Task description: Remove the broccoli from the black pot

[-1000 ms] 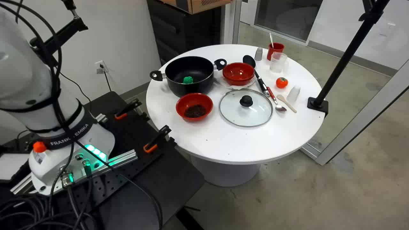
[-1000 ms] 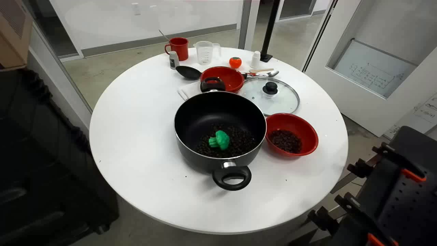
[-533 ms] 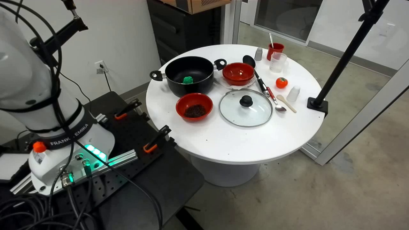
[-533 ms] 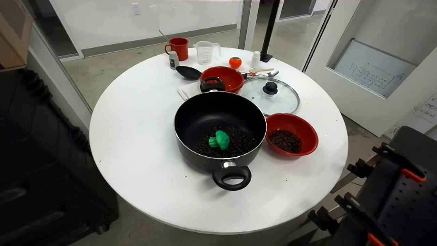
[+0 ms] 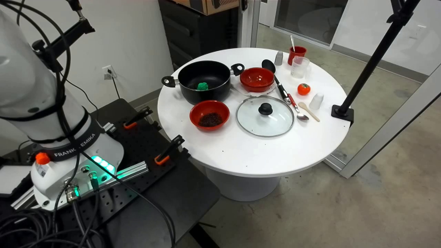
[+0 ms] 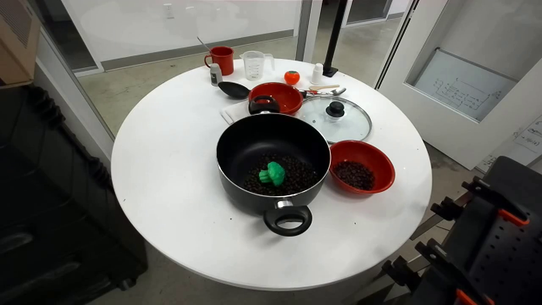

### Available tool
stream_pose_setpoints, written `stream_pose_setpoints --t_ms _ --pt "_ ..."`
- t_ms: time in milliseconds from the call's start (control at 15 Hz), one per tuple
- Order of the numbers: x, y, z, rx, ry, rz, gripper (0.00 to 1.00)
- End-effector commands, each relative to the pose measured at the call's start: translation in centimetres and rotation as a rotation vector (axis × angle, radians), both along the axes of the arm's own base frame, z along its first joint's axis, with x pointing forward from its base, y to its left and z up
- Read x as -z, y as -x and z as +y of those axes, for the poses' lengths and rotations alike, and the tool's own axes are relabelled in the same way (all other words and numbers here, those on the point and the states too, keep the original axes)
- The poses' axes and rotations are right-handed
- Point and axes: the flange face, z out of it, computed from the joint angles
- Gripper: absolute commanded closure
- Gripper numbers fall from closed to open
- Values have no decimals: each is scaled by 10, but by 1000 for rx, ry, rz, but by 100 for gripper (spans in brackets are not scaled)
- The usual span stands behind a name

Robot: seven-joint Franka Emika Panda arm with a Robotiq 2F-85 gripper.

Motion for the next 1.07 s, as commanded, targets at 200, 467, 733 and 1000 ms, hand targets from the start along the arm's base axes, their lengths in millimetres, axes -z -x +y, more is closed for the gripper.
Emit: stream_pose_setpoints --t_ms 200,467,733,1000 --pt "64 -25 30 13 84 73 0" --pt "92 -23 46 -44 95 77 0" --pt "114 -18 71 -88 85 91 0" --pt "137 -2 108 -165 92 116 0"
